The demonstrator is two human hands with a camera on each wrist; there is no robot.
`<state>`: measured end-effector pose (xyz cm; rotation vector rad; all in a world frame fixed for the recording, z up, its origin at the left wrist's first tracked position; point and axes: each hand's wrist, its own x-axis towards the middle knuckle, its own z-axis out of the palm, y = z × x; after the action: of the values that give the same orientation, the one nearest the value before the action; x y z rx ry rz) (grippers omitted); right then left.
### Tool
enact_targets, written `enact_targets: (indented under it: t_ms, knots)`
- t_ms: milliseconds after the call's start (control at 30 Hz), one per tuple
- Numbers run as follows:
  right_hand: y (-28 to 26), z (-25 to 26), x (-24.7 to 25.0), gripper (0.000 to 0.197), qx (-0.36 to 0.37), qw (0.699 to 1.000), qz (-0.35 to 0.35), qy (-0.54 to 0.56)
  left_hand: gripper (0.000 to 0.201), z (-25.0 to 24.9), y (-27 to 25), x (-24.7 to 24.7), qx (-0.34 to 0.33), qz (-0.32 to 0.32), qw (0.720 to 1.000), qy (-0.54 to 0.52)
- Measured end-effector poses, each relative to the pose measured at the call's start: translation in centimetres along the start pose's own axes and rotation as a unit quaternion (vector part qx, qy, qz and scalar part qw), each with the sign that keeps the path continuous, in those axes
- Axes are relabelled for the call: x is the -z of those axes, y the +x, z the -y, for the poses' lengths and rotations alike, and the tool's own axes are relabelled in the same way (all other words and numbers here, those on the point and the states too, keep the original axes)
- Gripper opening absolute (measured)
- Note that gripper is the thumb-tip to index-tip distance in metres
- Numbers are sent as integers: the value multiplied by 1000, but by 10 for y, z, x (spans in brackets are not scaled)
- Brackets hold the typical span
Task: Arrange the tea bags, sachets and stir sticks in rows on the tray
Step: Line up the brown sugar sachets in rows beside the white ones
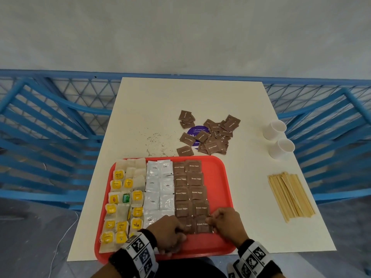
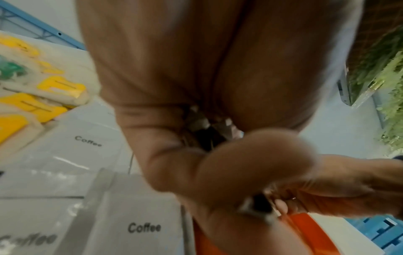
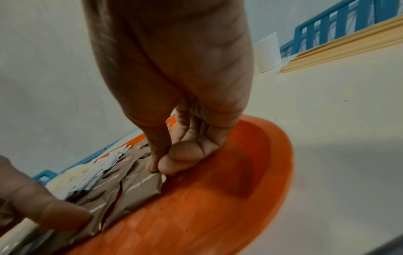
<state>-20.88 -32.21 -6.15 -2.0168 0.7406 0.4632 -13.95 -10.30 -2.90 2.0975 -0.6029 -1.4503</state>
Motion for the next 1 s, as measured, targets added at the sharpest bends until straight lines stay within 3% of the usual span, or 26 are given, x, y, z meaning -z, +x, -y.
enact_targets:
  t_ms: [200, 333, 467, 600, 800, 900, 1000]
  knots:
    - [-1, 2, 1, 27, 12, 1000, -18, -18, 29, 2, -2, 2, -11, -1, 999, -32]
    - [-8, 19, 17, 28, 69, 995, -61, -40, 60, 4, -14, 18, -59, -22, 987, -145]
    - [-33, 75, 29, 18, 188, 978, 90, 18, 76, -19, -29, 38, -96, 1, 959, -267]
    - [-36, 103, 21, 6, 270, 958, 95, 5, 60, -38, -34, 49, -137, -25, 959, -246]
    - [-31, 105, 35, 18, 195, 967, 103, 126, 24, -34, -42, 51, -134, -118, 938, -298]
    - [-36, 108, 37, 23, 201, 965, 104, 132, 6, -33, -45, 47, -151, -137, 932, -299]
    - [-39, 111, 36, 19, 235, 958, 88, 140, 6, -39, -47, 44, -155, -140, 932, -295]
